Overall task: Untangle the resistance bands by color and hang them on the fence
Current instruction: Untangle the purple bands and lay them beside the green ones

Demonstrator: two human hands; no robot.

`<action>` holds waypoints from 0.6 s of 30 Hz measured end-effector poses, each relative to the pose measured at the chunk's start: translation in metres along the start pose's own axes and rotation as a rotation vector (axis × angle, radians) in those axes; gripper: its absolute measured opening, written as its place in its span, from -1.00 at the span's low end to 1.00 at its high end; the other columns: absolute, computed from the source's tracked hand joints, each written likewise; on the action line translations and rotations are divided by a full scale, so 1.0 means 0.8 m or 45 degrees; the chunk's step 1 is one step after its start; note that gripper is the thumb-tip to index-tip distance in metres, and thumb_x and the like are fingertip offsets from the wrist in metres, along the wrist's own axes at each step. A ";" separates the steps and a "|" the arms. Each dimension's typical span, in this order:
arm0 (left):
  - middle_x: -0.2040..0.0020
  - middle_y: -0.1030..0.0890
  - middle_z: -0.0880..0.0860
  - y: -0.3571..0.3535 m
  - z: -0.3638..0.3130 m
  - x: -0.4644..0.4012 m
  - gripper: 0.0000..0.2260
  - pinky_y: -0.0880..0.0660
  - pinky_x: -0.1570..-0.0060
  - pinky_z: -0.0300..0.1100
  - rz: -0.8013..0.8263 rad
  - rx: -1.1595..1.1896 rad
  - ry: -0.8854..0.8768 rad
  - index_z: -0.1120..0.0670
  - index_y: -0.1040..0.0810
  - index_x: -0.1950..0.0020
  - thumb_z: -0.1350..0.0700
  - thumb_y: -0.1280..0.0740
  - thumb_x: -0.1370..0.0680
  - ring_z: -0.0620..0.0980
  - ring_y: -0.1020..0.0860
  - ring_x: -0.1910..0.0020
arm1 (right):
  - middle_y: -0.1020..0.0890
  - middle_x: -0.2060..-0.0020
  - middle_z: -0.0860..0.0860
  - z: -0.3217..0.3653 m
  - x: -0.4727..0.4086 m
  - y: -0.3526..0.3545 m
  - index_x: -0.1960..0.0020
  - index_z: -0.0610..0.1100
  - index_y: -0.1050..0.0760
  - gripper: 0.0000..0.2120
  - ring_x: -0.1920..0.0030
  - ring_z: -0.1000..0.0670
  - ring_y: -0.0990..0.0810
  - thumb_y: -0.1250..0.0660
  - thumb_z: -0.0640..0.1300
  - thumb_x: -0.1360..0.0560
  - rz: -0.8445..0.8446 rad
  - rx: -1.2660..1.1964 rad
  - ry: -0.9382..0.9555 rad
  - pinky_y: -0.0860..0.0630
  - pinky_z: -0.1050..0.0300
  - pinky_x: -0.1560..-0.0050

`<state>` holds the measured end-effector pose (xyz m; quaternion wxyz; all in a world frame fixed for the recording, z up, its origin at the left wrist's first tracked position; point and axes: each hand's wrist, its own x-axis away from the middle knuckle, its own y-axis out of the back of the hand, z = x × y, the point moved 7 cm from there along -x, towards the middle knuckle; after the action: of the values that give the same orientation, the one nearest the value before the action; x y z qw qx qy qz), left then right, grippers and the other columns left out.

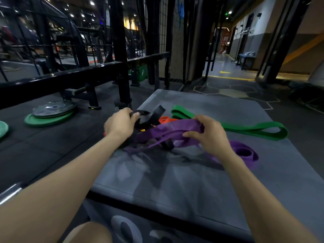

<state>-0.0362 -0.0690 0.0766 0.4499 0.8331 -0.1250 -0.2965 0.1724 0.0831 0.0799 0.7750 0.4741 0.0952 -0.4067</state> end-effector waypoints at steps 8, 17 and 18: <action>-0.21 -0.50 0.14 -0.025 0.030 0.002 -0.76 -0.35 -0.13 -0.03 0.116 -0.291 0.196 0.07 -0.46 -0.20 0.14 -0.19 -0.55 0.14 -0.44 -0.23 | -0.50 0.35 0.00 -0.073 0.015 0.019 0.12 -0.18 -0.46 -0.66 0.27 -0.11 -0.48 -0.48 0.04 -0.34 -0.094 -0.021 -0.343 -0.45 -0.05 0.19; -0.14 -0.47 0.11 0.004 -0.059 0.022 -0.80 -0.38 -0.03 -0.38 -0.203 0.833 -0.239 0.13 -0.52 -0.15 0.26 -0.22 -0.56 -0.11 -0.51 0.01 | -0.62 0.19 -0.08 -0.046 0.015 0.002 0.07 -0.12 -0.51 -0.68 0.15 -0.13 -0.55 -0.52 0.00 -0.30 0.135 -0.024 -0.209 -0.50 -0.07 0.07; -0.16 -0.47 0.09 -0.006 -0.085 0.036 -0.77 -0.38 -0.04 -0.43 -0.082 0.898 -0.393 0.13 -0.48 -0.20 0.23 -0.27 -0.55 -0.19 -0.49 0.02 | -0.62 0.22 -0.07 -0.038 0.014 0.003 0.09 -0.10 -0.50 -0.71 0.17 -0.12 -0.56 -0.53 -0.04 -0.30 0.153 -0.089 -0.198 -0.50 -0.04 0.09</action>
<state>0.0275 -0.0340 0.0905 0.1022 0.8856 -0.2594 -0.3714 0.1888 0.1025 0.0594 0.8192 0.4187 0.0202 -0.3915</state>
